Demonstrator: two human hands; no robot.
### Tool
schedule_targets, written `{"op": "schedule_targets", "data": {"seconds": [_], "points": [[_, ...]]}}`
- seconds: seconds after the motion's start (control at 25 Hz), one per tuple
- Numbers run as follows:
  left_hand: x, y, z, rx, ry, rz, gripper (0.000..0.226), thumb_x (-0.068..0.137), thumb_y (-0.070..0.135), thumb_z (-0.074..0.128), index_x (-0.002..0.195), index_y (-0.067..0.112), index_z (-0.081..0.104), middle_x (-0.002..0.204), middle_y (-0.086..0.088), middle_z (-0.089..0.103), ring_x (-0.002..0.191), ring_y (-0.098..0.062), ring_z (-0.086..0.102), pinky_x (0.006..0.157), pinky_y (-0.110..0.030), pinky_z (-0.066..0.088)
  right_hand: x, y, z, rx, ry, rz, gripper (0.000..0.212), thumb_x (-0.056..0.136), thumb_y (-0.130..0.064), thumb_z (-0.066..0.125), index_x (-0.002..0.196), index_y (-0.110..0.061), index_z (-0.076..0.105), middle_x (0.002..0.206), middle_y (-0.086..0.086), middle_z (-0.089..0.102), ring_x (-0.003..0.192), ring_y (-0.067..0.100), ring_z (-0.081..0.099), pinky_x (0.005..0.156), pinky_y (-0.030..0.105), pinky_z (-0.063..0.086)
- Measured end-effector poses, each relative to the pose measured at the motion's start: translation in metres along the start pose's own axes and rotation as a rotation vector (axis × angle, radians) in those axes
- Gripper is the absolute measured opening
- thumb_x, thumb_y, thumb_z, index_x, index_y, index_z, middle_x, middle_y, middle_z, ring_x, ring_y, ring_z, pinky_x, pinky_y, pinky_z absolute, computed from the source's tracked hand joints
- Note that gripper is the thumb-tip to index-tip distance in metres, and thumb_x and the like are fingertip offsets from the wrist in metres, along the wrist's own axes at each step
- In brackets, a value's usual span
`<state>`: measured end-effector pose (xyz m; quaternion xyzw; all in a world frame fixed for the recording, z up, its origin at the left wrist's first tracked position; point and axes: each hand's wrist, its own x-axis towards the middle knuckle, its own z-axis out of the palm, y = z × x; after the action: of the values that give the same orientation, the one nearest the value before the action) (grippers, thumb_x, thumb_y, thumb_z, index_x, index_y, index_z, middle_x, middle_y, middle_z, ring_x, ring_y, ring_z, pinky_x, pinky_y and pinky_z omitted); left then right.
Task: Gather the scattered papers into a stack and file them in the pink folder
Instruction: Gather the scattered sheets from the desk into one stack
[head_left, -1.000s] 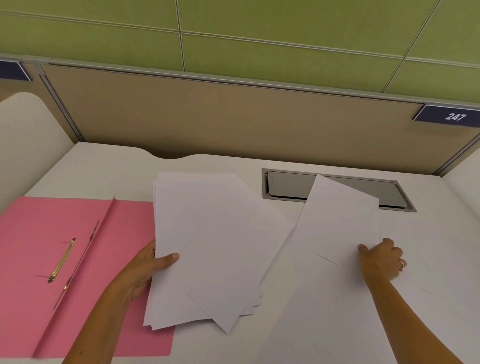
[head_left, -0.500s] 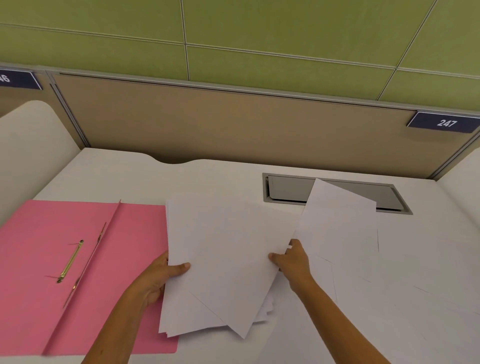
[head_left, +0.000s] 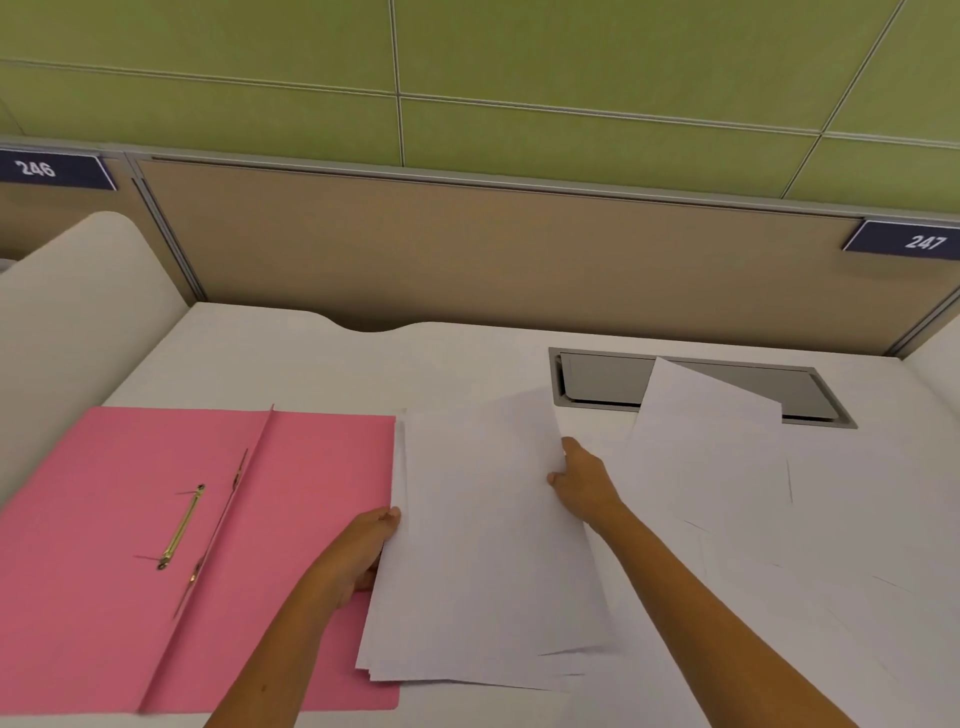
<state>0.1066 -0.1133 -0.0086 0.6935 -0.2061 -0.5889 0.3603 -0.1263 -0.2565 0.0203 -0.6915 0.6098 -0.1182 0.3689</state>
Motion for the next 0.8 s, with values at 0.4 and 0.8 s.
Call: {"op": "schedule_targets", "data": {"seconds": [0.4, 0.8], "points": [[0.000, -0.017, 0.013, 0.086, 0.163, 0.361, 0.026, 0.093, 0.013, 0.056, 0.118, 0.022, 0.058, 0.111, 0.003, 0.066, 0.101, -0.019, 0.064, 0.089, -0.035, 0.051, -0.003, 0.014, 0.015, -0.015, 0.343, 0.125, 0.045, 0.090, -0.020, 0.059, 0.131, -0.006, 0.046, 0.129, 0.018, 0.052, 0.118, 0.038, 0.051, 0.097, 0.040, 0.041], [0.014, -0.013, 0.022, 0.027, 0.194, 0.399, 0.025, 0.094, 0.017, 0.055, 0.120, 0.017, 0.057, 0.109, 0.000, 0.066, 0.101, -0.022, 0.063, 0.083, -0.035, 0.051, -0.009, 0.131, -0.095, -0.029, 0.512, 0.832, 0.077, 0.078, -0.037, 0.071, 0.132, 0.002, 0.033, 0.141, 0.023, 0.027, 0.132, 0.042, 0.027, 0.105, 0.052, 0.031]]}}
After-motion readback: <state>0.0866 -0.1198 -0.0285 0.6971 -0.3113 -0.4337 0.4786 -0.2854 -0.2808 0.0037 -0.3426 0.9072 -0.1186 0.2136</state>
